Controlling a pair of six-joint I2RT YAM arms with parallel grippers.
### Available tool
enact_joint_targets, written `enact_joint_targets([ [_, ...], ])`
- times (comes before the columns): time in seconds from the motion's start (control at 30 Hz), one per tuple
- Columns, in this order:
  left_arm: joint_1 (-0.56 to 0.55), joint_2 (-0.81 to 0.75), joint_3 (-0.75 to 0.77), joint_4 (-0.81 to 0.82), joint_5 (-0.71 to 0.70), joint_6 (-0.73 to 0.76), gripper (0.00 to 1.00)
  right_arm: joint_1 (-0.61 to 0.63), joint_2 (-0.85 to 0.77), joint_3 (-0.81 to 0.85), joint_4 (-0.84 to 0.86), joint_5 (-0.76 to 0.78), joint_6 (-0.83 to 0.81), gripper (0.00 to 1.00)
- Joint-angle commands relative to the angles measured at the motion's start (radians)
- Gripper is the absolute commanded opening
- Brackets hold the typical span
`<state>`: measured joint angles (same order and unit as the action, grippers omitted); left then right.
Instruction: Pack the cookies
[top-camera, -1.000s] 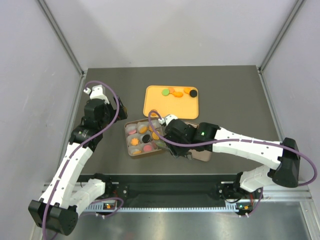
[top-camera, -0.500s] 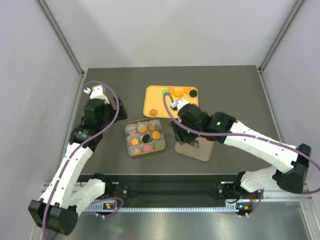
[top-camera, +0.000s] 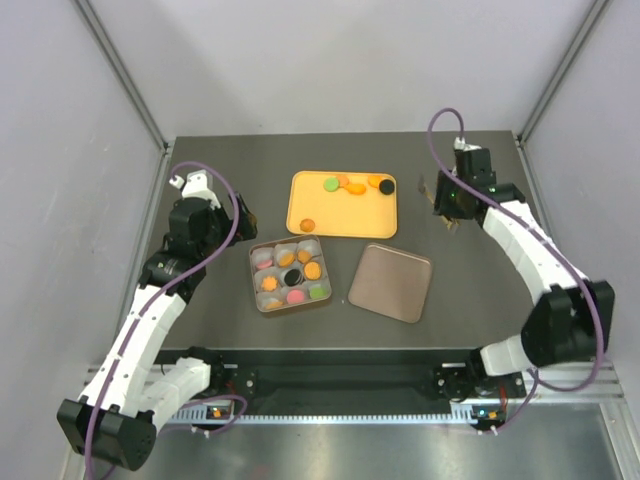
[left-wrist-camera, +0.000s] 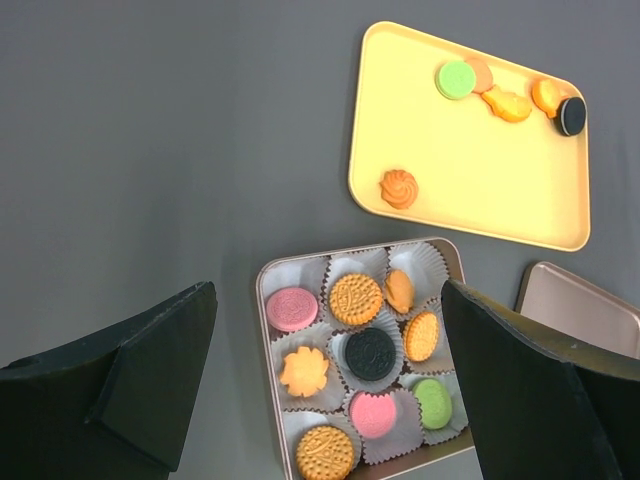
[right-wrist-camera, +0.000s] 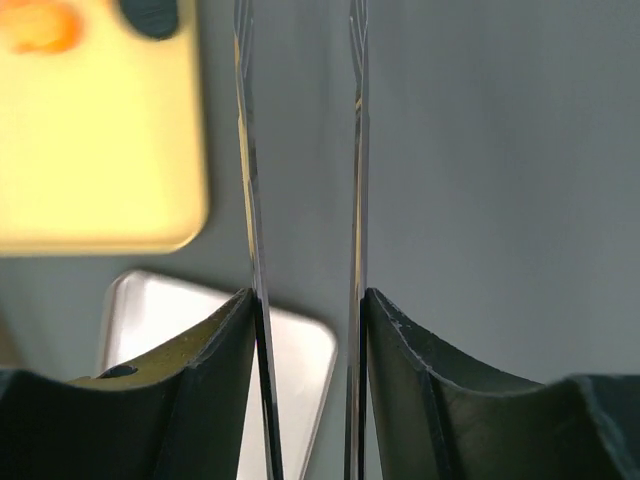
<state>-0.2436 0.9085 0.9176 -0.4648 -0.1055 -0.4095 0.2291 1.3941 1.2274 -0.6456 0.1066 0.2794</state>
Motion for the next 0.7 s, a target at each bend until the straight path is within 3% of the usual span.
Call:
enact_joint_targets([
  [0.0,0.004,0.010,-0.013,0.061,0.033,-0.011,0.99,-0.120,0.112,-0.022,0.196,-0.024,0.003,0.45],
  [0.23,0.004,-0.008,-0.017,0.068,0.044,-0.012,0.99,-0.217,0.379,0.041,0.250,0.010,0.038,0.49],
  [0.43,0.004,-0.011,-0.016,0.072,0.063,-0.015,0.99,-0.252,0.421,0.021,0.251,-0.010,0.035,0.59],
  [0.67,0.004,-0.019,-0.022,0.081,0.084,-0.009,0.99,-0.252,0.393,-0.009,0.241,0.010,0.032,0.80],
])
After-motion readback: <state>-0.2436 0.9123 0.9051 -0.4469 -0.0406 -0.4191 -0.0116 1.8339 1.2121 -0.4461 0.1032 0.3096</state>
